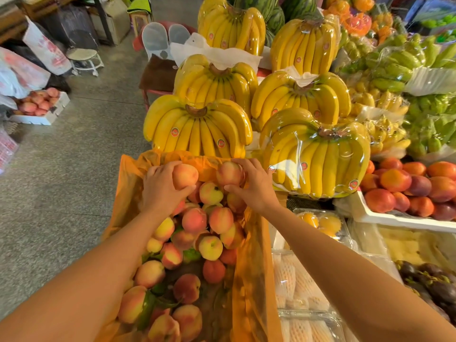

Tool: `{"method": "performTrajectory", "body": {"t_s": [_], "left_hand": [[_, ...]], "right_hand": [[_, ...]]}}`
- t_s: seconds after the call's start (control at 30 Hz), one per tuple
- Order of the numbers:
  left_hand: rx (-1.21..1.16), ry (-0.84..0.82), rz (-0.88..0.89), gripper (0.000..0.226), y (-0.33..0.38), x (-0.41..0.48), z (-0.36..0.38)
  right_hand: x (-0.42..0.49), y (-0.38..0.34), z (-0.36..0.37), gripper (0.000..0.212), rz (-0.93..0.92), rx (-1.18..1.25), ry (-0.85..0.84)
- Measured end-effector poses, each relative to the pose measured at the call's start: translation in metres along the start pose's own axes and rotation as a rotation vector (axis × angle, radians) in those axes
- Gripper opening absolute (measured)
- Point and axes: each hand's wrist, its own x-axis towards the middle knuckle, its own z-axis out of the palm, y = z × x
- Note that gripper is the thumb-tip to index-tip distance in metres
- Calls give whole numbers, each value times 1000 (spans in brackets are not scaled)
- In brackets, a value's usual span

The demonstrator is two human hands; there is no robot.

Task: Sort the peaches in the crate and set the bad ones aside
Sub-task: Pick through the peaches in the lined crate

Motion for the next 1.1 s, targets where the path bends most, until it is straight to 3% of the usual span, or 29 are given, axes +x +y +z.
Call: {"method": "performTrajectory", "body": {"t_s": [0.17,0.23,0.33,0.43,0.6,0.7,0.93,1.1], "left_hand": [[-657,-70,-184,62,8,-15,-30],[-876,-170,-281,65,10,-22,-41],[-1223,-333,-427,49,12,-34,-57],[-1409,-432,-466,42,13,-48,-71],[-1558,-508,-469,84,-2,-71,-82],[-1455,-387,-437,75,-6,-86,-87],[-640,-211,-50,66,-13,-125,-99],[-464,-181,23,73,-17,-148,-105]], "right_hand": [[-15,-23,-13,50,119,594,-54],[-19,-34,-14,56,226,753,-109],[-25,-48,-13,67,352,901,-196],[-36,-61,-9,53,399,1081,-312],[-56,-78,-8,41,457,1447,-402],[-71,-85,-7,42,408,1442,-373],[-106,-89,-2,60,174,783,-250],[-122,-94,2,63,-39,598,-327]]}}
